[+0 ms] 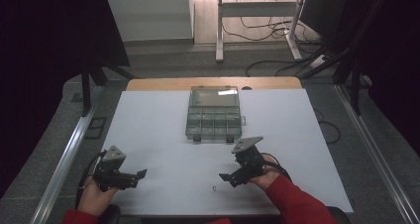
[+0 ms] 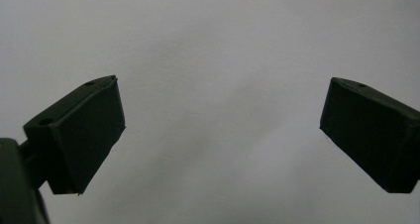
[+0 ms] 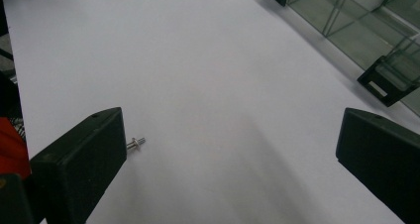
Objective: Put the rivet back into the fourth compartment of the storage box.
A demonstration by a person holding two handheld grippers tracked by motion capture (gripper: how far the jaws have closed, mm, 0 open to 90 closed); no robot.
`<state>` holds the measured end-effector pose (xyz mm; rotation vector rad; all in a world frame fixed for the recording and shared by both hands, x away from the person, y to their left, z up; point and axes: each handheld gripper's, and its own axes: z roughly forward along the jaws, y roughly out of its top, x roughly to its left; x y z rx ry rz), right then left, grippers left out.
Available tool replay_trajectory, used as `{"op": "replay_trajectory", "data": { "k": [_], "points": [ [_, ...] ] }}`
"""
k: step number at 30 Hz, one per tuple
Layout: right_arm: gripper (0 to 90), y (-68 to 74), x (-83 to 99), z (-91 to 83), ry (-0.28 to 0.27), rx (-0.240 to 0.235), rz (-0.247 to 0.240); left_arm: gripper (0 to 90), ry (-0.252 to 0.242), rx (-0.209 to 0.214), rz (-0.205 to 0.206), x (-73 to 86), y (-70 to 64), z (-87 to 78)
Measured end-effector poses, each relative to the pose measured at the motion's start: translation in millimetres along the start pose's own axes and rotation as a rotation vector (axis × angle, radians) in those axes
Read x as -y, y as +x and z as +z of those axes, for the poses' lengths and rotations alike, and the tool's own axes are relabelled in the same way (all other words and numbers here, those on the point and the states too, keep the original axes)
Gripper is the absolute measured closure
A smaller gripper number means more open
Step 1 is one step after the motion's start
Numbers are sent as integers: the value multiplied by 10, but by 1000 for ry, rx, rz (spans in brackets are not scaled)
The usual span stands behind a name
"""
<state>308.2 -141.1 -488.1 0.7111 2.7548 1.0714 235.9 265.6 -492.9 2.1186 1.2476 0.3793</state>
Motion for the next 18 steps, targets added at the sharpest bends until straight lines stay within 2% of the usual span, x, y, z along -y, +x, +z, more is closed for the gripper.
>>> {"op": "replay_trajectory", "data": {
  "k": [5, 11, 14, 18],
  "points": [
    [0, 67, -17, 39, 41, -30, 11, 40, 3, -1, 2, -1, -1, 2],
    [13, 180, -16, 150, 113, -45, -29, 40, 5, -2, 5, -2, -1, 3],
    [96, 224, -20, 196, 125, -42, -48, 40, 6, -1, 4, -2, -1, 5],
    [214, 261, -33, 242, 118, -48, -50, 40, 7, -1, 5, -2, -1, 5]
  ]
}}
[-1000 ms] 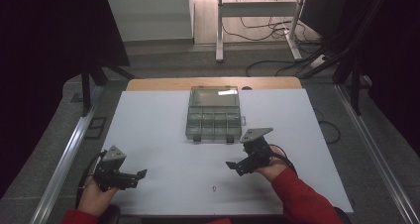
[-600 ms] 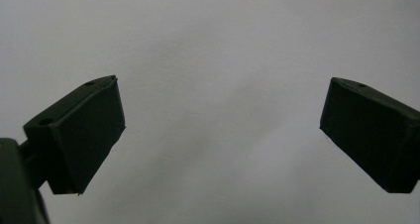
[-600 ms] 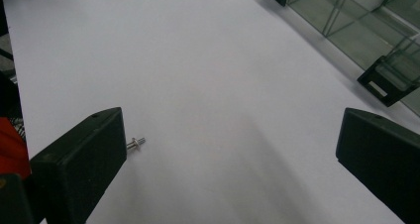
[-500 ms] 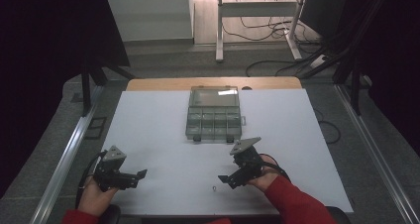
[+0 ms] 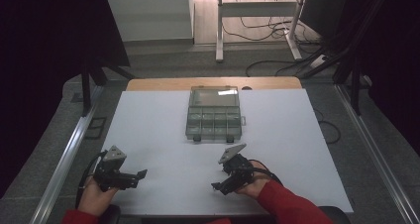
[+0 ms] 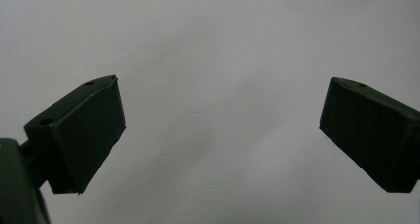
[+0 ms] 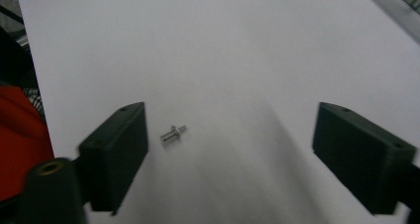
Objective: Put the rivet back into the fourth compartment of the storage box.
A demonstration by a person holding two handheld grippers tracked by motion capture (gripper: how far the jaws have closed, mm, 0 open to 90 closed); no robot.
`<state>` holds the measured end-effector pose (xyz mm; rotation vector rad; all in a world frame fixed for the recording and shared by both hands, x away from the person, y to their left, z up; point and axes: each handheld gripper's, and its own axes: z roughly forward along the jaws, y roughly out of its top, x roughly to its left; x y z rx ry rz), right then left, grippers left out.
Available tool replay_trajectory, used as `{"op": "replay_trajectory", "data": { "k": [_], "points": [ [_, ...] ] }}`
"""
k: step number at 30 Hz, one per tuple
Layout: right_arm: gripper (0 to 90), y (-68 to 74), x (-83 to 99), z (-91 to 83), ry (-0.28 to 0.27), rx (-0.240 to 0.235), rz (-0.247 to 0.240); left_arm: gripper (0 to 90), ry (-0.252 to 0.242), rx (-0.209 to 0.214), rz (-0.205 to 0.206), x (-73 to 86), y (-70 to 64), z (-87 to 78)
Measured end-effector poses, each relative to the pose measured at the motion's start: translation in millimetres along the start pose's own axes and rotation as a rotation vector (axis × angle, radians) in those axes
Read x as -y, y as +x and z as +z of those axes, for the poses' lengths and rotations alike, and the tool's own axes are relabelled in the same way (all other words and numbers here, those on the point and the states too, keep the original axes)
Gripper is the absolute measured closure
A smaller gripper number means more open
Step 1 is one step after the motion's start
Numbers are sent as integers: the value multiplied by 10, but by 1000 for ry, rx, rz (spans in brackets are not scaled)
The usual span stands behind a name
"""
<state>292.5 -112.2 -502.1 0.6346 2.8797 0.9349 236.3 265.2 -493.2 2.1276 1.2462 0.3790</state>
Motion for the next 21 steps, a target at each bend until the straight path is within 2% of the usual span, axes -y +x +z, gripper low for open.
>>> {"op": "replay_trajectory", "data": {
  "k": [6, 12, 15, 17, 21],
  "points": [
    [411, 100, -8, 80, 10, -43, -28, 41, 0, -1, -3, 1, 0, 0],
    [608, 159, -12, 154, 49, -56, -69, 41, 2, 2, -2, 2, 2, -1],
    [722, 178, -2, 173, 76, -18, -115, 41, 2, 1, -2, 2, 1, 1],
    [794, 181, -8, 167, 88, -7, -125, 41, 2, 1, -3, 2, 1, 0],
    [821, 177, -14, 162, 97, -14, -119, 41, 2, 1, -3, 2, -1, 0]
  ]
}}
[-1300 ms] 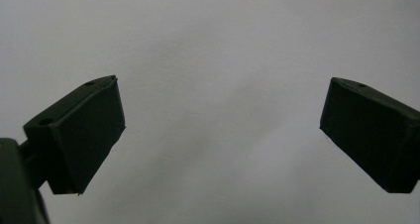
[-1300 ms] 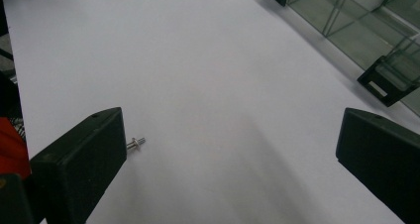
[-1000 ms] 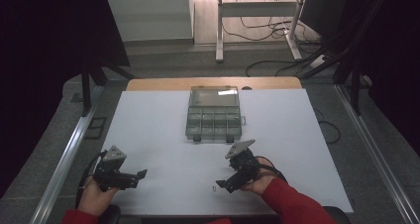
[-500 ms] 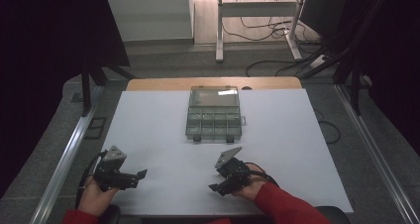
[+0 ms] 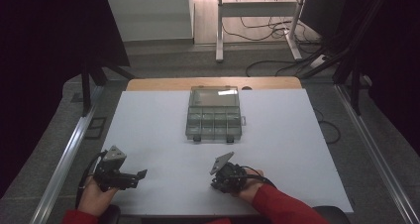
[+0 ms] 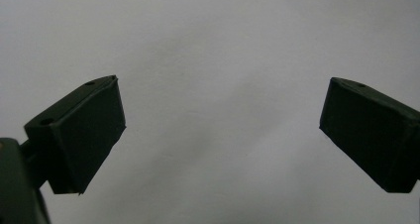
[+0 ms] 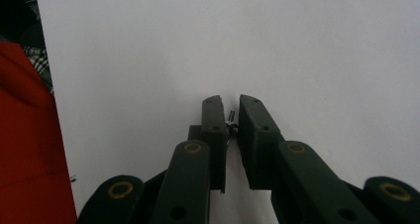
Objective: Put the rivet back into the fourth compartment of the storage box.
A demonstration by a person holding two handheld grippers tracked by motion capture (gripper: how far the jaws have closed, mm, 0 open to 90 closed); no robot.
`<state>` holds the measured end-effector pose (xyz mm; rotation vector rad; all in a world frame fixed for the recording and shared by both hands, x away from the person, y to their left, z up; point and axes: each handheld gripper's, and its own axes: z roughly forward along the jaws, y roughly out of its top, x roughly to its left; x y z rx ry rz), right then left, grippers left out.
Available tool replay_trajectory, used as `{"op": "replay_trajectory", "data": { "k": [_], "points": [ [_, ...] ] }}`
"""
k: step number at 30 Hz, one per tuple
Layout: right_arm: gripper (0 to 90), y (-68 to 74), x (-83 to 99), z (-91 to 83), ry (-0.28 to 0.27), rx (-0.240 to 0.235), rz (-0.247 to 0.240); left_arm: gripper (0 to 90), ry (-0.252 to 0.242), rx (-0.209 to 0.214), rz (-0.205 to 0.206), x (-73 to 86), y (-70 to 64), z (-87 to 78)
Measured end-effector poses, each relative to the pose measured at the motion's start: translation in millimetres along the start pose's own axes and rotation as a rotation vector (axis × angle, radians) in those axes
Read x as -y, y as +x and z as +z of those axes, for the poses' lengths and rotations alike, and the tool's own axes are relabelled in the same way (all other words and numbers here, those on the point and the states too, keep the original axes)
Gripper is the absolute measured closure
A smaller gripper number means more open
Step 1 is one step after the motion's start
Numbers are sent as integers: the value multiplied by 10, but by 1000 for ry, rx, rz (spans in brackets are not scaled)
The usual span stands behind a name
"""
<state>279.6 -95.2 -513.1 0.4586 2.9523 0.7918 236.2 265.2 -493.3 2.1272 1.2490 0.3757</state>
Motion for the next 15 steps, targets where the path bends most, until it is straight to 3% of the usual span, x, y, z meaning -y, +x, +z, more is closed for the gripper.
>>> {"op": "replay_trajectory", "data": {
  "k": [11, 15],
  "points": [
    [822, -168, 15, -87, -50, -46, 93, 41, 0, 3, -3, -1, 5, 2],
    [820, -211, 18, -133, -73, -47, 106, 42, 2, 5, -3, -4, 4, 5]
  ]
}}
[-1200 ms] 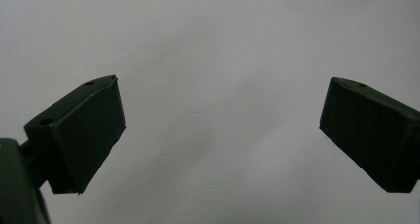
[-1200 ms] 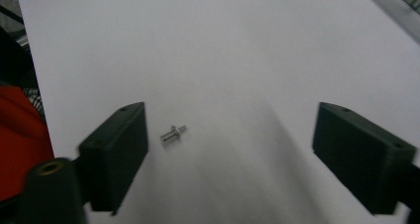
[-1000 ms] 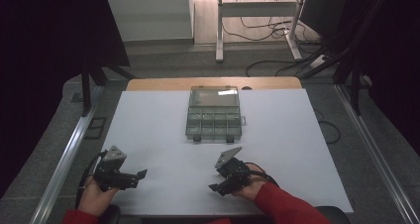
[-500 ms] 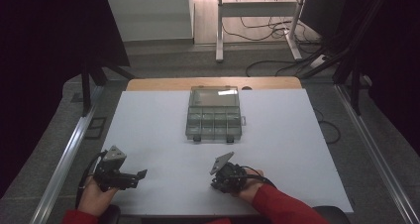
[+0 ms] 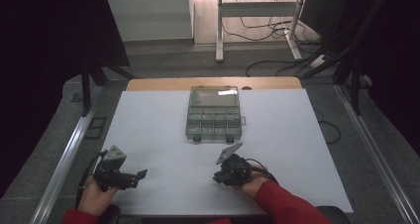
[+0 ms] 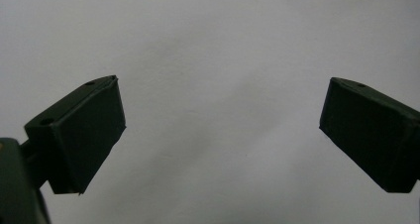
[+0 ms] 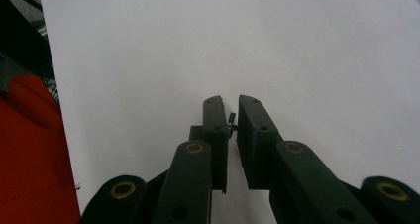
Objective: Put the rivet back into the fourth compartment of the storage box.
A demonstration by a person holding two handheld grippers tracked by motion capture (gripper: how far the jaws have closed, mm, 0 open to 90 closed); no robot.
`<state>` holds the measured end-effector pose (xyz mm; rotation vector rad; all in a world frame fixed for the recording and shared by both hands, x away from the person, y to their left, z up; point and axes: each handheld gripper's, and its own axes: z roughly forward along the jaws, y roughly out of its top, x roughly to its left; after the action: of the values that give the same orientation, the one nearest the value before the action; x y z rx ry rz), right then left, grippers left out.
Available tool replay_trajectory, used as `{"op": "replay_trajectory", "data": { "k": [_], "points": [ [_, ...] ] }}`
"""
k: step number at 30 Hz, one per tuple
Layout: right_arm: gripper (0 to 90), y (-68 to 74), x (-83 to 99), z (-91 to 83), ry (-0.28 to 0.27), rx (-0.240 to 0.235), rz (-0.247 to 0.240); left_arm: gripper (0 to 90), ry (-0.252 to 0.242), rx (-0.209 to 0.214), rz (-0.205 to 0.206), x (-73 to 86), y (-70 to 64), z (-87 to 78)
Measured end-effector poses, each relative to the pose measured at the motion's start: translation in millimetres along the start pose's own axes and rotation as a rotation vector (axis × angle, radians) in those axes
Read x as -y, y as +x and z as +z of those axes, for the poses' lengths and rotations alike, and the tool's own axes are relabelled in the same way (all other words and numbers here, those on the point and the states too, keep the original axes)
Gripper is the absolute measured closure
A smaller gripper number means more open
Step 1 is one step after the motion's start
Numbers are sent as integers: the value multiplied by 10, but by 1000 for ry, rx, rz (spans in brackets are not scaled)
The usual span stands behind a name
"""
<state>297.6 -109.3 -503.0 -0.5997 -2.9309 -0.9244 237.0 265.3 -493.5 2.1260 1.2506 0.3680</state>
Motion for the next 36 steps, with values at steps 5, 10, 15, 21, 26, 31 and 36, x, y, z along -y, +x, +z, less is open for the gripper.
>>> {"op": "replay_trajectory", "data": {
  "k": [5, 10, 15, 21, 26, 31, 36],
  "points": [
    [821, -43, -4, -62, -22, 18, 11, 43, 5, 5, 2, -3, 2, 5],
    [820, -90, -10, -136, -44, 36, 26, 44, 6, 7, 1, -3, 7, 7],
    [821, -158, -14, -223, -71, 60, 40, 44, 7, 7, 1, -5, 7, 8],
    [821, -263, -12, -328, -108, 84, 53, 44, 8, 6, 2, -6, 5, 10],
    [821, -331, -16, -398, -132, 105, 61, 44, 8, 3, 3, -7, 0, 11],
    [820, -411, -25, -452, -154, 119, 80, 44, 11, 4, 2, -4, 4, 11],
    [820, -517, -36, -517, -178, 137, 108, 45, 15, 1, 6, -3, -4, 14]
  ]
}}
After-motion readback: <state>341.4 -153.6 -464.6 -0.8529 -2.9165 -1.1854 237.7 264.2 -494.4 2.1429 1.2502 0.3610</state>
